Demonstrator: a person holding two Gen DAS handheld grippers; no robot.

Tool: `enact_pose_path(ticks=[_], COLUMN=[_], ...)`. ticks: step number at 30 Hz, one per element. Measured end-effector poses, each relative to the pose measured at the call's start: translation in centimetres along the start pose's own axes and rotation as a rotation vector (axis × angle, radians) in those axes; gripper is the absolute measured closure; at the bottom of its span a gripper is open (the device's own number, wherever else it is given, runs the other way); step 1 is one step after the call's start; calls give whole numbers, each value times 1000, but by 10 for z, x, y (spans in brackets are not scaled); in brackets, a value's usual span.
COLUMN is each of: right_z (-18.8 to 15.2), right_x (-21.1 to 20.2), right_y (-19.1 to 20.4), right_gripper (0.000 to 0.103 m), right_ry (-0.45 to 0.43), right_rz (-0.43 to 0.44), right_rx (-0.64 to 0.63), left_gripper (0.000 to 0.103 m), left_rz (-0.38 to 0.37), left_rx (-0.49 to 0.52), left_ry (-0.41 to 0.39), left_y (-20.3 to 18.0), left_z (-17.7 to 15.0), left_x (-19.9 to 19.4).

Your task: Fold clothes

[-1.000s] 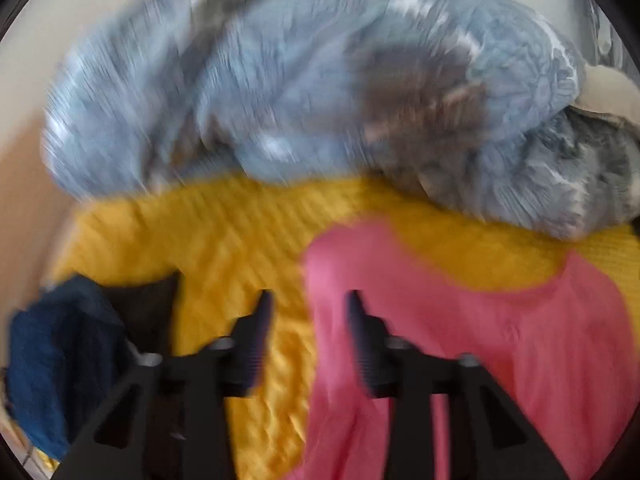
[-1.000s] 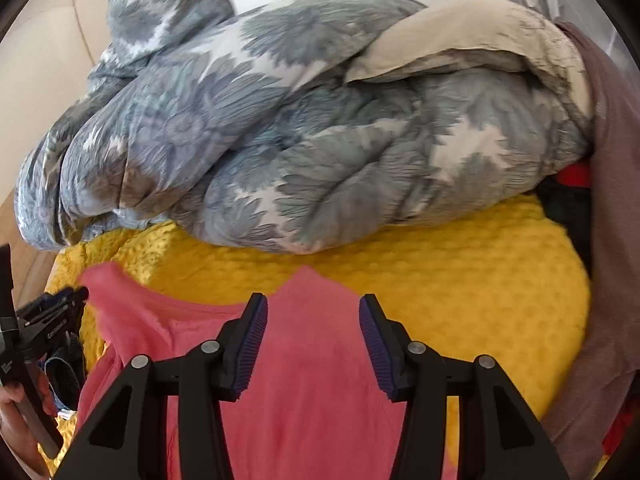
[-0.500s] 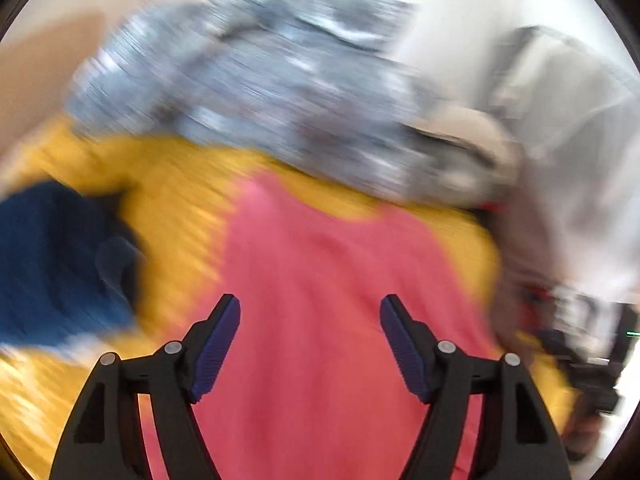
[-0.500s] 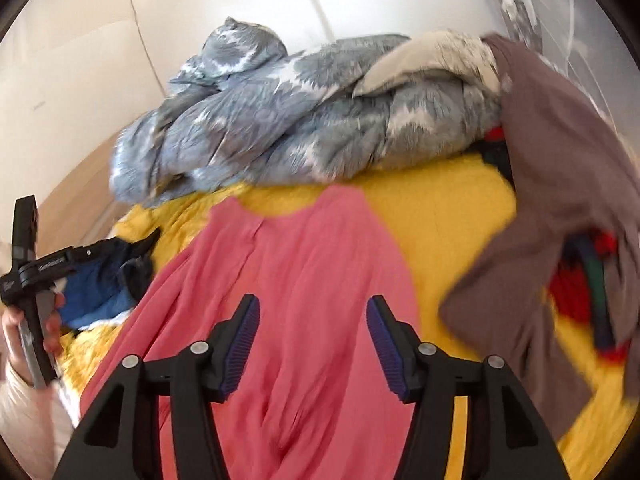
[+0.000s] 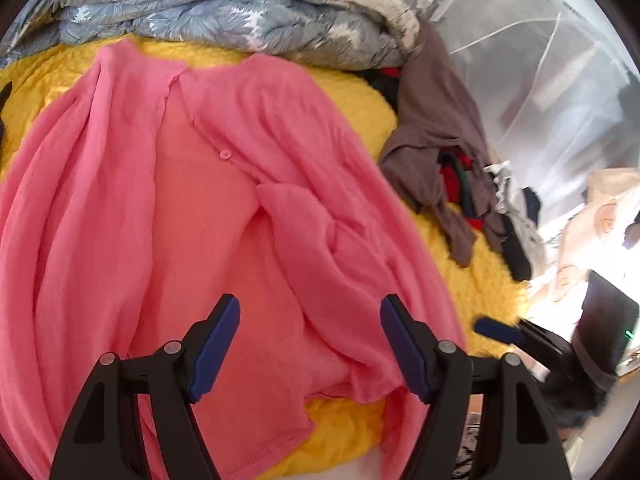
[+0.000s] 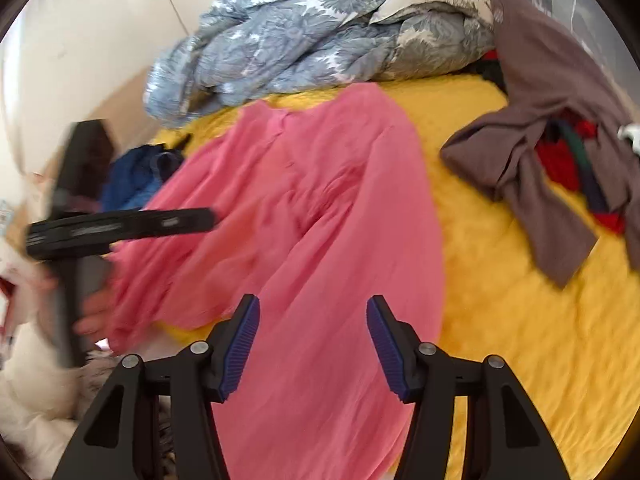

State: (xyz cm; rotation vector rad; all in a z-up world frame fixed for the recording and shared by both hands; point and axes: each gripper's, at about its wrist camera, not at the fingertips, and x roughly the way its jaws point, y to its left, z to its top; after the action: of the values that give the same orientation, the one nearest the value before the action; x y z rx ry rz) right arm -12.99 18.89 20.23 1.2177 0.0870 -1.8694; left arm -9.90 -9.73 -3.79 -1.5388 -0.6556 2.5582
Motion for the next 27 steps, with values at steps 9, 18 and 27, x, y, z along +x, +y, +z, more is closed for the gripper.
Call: enact_pose_path(ticks=[9,18,27], right_z=[-33,-16,-21], right_x=[33,-13,-73], right_y=[21,-18,-67], right_gripper=[45,98,98], right_ry=[203,12,-230], right_rz=[-90,-17,33], right_rx=[-120,69,299], left_gripper=[28,28,28], left_rz=[-26,-41,-128], left_rx=[-97,-81,-72], left_ry=[20,-3,11], left_y=[20,16,6], left_z=[-2,-1,2], left_x=[14,6,13])
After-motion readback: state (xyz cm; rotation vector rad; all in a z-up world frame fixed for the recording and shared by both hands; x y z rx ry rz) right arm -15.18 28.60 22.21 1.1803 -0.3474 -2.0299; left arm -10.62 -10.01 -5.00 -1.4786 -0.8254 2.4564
